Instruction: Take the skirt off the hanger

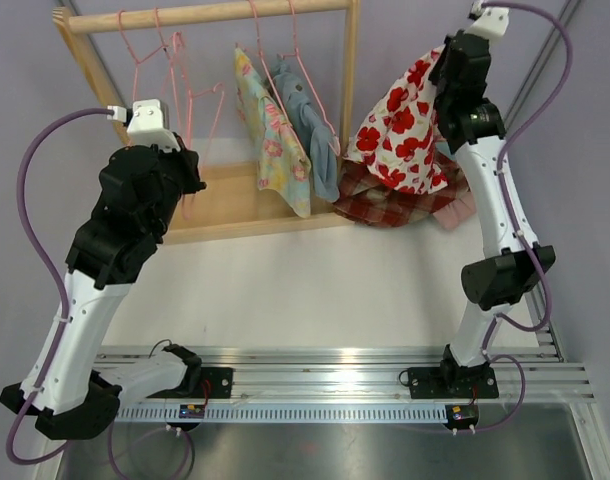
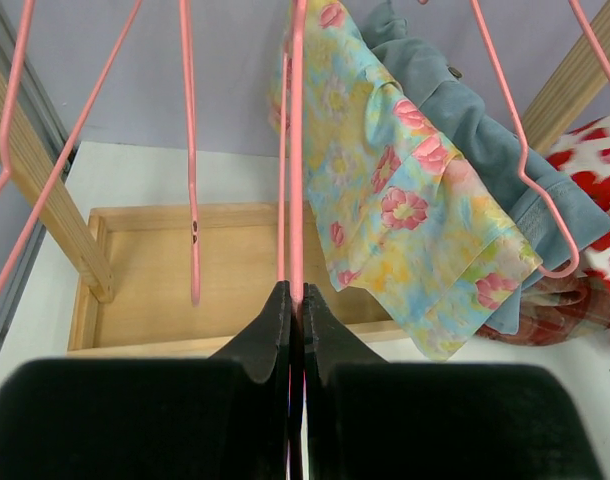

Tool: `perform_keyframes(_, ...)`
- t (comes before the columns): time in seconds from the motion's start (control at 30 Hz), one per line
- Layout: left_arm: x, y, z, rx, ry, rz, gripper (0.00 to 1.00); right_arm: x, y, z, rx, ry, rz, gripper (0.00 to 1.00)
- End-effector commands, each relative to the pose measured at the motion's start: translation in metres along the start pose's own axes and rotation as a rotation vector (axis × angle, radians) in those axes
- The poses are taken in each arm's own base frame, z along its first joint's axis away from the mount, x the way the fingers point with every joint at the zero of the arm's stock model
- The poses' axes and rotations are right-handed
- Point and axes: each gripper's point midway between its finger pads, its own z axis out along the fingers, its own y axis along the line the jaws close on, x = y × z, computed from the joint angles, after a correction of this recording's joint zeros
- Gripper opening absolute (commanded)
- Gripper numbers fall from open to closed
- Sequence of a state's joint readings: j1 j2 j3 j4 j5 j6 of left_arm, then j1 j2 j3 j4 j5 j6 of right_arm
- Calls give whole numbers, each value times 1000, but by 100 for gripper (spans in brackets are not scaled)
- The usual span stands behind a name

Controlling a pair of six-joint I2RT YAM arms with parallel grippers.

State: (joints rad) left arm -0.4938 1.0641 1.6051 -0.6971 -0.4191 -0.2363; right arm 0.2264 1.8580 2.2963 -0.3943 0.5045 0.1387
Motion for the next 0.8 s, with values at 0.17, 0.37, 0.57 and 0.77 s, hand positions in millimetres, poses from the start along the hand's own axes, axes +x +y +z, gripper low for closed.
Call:
perform_keyframes(0.17,-60,-20,20,20,-134,-18,0,236,1,-13,-49,523,190,94)
perform_keyframes(0.37,-94,-27,38,-10,-189,12,0,356,21,-146,-170,743,175,99)
perform_keyframes(0.57,-89,-21,87,-57,-149,8,0,419,30,-238,-251,897,87,100)
perform_keyframes(0.77,-75,-13,124,-68,-84,-6,0,411,16,-252,-237,899,29,99)
